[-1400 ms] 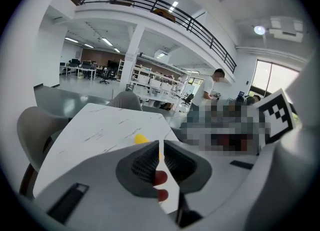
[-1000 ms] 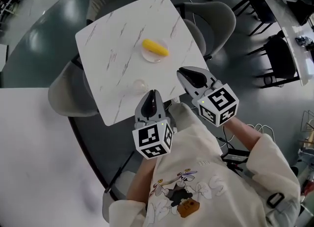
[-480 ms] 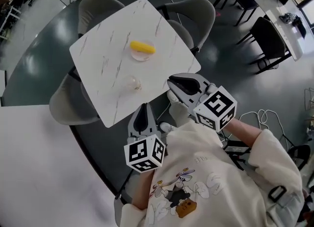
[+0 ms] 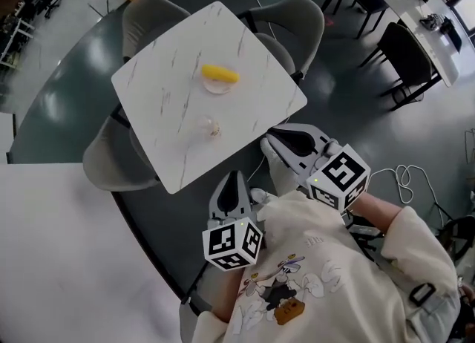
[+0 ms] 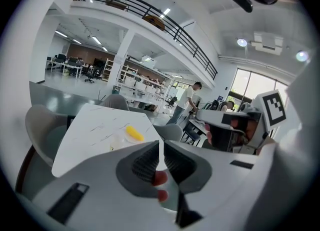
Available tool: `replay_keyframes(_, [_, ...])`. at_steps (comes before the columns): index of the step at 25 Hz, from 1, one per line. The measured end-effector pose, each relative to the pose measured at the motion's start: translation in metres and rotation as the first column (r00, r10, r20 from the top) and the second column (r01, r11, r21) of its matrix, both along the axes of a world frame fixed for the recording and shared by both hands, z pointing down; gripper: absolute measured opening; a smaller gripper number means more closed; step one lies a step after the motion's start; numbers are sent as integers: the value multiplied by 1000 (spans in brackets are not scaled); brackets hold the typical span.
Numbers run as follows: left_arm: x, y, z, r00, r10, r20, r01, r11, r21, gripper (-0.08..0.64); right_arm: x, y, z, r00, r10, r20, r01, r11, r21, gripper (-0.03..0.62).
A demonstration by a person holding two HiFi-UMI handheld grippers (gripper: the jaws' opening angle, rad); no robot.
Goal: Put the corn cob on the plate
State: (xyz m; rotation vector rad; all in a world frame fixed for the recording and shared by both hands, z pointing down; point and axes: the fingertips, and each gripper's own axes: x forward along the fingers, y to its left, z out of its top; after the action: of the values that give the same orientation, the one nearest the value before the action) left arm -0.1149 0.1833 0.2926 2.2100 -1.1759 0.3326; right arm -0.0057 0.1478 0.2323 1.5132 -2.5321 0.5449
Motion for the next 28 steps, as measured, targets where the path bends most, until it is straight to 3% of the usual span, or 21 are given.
replay_keyframes(13, [-23,0,-11,999,-35,17,35,999,35,37,-17,5,-3,999,-3,38,3,1000,5,6])
replay_keyframes(28, [3,9,-11,999,24,21,-25,999,43,37,3,17,-1,999,30,41,-30,1000,6,6])
